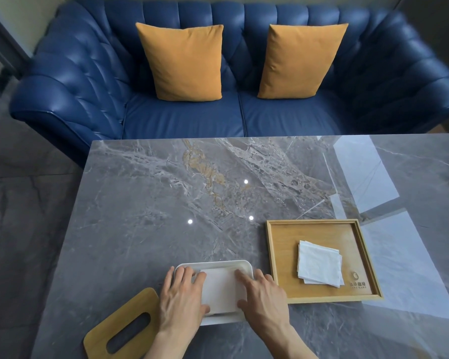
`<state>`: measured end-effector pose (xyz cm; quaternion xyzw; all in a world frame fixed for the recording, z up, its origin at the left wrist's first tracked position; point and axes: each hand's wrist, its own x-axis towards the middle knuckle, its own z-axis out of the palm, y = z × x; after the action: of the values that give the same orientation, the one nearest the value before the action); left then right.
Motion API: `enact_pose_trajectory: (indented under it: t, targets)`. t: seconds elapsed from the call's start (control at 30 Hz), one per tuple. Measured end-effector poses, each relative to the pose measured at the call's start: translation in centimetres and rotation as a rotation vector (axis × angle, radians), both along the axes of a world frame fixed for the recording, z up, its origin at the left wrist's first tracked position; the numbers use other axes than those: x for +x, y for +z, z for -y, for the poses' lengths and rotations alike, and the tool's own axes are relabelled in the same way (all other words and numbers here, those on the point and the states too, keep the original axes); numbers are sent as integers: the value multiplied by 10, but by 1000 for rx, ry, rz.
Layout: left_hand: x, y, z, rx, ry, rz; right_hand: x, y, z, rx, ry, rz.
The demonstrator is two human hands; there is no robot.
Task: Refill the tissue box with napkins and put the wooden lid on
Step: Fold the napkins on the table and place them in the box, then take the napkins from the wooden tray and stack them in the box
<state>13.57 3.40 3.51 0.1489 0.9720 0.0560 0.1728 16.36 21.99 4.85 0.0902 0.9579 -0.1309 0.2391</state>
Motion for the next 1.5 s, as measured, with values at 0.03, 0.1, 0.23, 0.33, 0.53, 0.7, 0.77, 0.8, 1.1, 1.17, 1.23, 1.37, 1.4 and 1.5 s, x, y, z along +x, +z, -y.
enact_pose_trajectory:
  t: [0.03,0.1,0.23,0.33,0.53,0.7,0.77,0.8,1.1,1.17,1.23,1.37,1.4,1.5]
  targets:
    - [0,0,1,5,-3,3,0,0,0,2,-1,0]
    - [-1,0,1,13,-10,2,1,0,1,6,0,-3]
    - [0,4,1,7,-6,9,1,0,1,-1,-1,-4]
    - [1,6,1,6,-6,23,1,2,0,-3,6,-3]
    - [3,15,0,-3,-11,-28,3,9,-5,-43,18,-97]
    - [3,29,2,44,-1,-93,4,20,-19,-90,30,-274]
    - [2,36,0,71,8,-131,4,25,-29,-125,28,-347]
    - [1,41,-3,78,12,-151,4,27,-36,-140,23,-381]
    - [-10,73,-77,191,102,-213,11,35,-120,-250,-320,-489]
    - [-10,74,-101,203,120,-169,16,33,-144,-248,-414,-449]
    - [-8,72,-127,220,124,-112,21,26,-171,-243,-491,-386]
    - [-8,65,-171,246,163,-21,28,12,-206,-275,-613,-268]
    - [-7,63,-182,246,170,-3,28,9,-214,-277,-633,-245]
    - [-7,55,-213,247,202,74,27,-1,-231,-302,-710,-191]
